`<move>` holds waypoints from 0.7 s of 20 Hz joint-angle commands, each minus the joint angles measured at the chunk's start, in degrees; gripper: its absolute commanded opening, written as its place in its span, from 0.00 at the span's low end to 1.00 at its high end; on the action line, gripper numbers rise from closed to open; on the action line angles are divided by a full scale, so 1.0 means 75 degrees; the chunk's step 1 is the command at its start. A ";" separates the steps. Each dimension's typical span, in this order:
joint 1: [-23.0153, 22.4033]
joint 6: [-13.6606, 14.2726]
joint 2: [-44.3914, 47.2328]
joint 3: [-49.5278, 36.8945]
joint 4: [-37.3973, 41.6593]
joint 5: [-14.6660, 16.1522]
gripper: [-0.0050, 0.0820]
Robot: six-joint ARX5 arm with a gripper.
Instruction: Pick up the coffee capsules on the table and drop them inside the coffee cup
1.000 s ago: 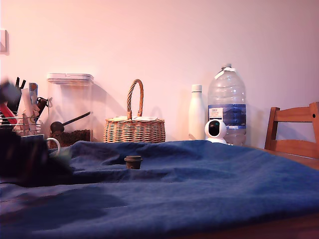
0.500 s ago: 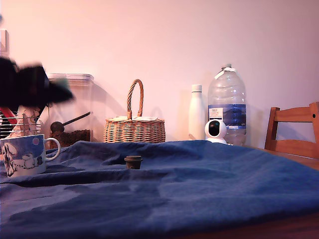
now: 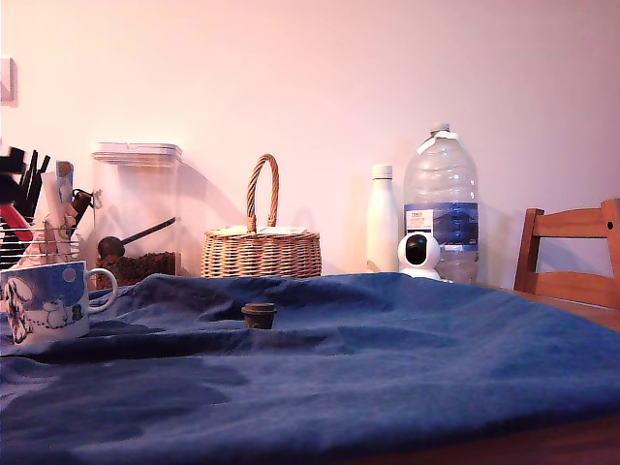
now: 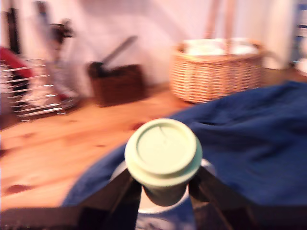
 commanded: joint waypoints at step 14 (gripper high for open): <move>0.0443 0.0041 0.1128 0.2667 -0.3783 0.1209 0.28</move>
